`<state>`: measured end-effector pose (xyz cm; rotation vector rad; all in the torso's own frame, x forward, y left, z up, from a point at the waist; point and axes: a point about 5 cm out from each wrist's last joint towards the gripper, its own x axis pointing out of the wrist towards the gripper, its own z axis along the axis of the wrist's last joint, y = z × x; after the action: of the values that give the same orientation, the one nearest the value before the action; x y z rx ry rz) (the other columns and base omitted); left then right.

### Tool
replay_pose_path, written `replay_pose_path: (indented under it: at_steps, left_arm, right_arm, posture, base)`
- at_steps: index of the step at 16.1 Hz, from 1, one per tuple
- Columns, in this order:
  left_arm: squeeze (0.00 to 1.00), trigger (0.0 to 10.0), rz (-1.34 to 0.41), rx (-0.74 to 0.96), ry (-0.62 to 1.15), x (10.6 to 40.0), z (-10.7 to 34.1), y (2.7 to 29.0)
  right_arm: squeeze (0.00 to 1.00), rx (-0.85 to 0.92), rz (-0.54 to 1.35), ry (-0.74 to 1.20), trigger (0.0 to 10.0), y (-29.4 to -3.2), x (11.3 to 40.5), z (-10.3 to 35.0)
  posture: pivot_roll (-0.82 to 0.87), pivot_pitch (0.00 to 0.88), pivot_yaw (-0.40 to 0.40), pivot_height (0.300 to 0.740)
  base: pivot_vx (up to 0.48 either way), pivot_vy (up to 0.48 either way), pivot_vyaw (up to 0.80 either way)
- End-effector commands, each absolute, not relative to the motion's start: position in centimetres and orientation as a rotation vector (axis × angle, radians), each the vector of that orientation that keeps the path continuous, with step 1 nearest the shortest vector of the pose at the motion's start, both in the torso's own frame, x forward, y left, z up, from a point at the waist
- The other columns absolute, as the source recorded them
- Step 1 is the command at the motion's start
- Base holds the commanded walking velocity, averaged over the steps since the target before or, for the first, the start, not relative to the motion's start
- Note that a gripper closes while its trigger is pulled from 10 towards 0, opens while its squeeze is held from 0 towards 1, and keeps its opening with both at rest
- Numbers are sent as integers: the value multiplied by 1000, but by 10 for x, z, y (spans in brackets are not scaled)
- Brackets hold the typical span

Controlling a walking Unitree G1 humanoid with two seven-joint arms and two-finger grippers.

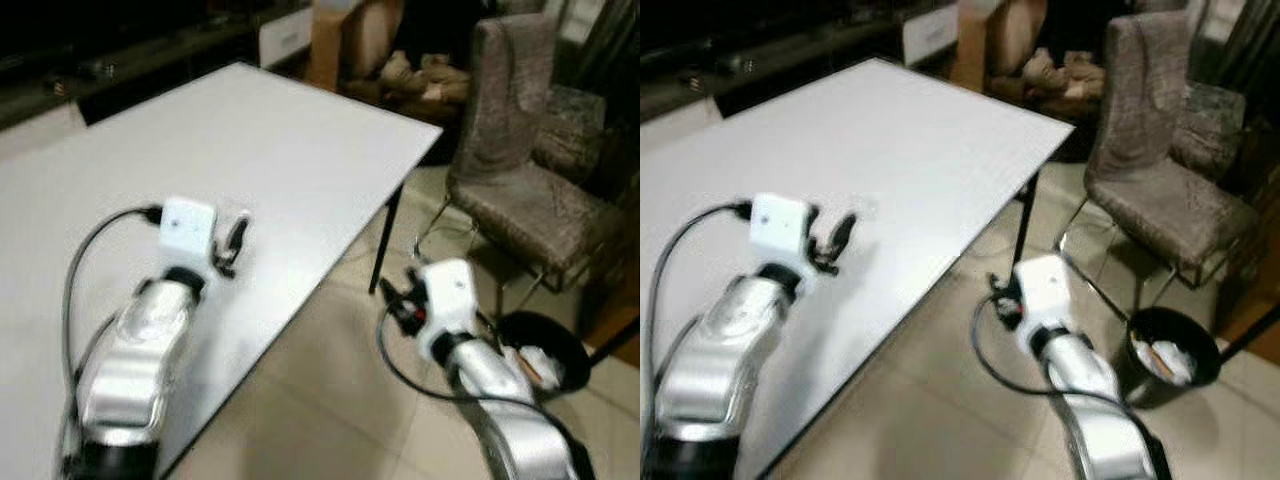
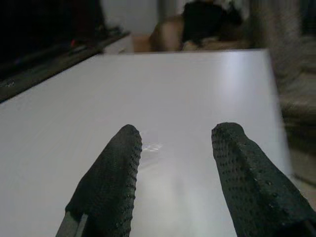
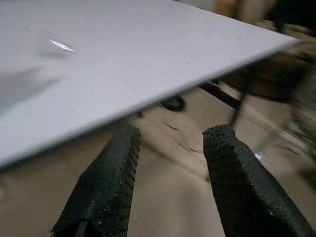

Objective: Picking trash to rubbish bin

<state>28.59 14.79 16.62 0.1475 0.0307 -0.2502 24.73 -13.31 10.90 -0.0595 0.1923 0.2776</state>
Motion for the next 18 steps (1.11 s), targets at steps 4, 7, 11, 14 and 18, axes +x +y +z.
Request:
replay_pose_path:
  at_steps: [4,7,11,14,18]
  left_arm:
    - [0,10000,-270,160,44,288,163,148]
    - [0,10000,-269,163,52,289,161,150]
    - [0,10000,-208,197,88,291,150,163]
    - [0,10000,-149,192,102,292,146,175]
    - [0,10000,-138,199,126,289,138,181]
  right_arm:
    - [0,-50,243,168,10000,-137,248,115]
    - [0,-52,245,178,10000,-137,245,114]
    - [0,-82,280,197,10000,-134,243,111]
    - [0,-123,347,198,10000,-127,238,111]
    - [0,-71,345,215,10000,-126,235,107]
  posture:
    - [-76,0,6,740]
    - [-79,0,10,740]
    - [-83,0,16,740]
    - [-82,0,16,740]
    - [-80,0,22,740]
  base:
    - [374,0,0]
    - [374,0,0]
    - [374,0,0]
    - [374,0,233]
    - [372,0,400]
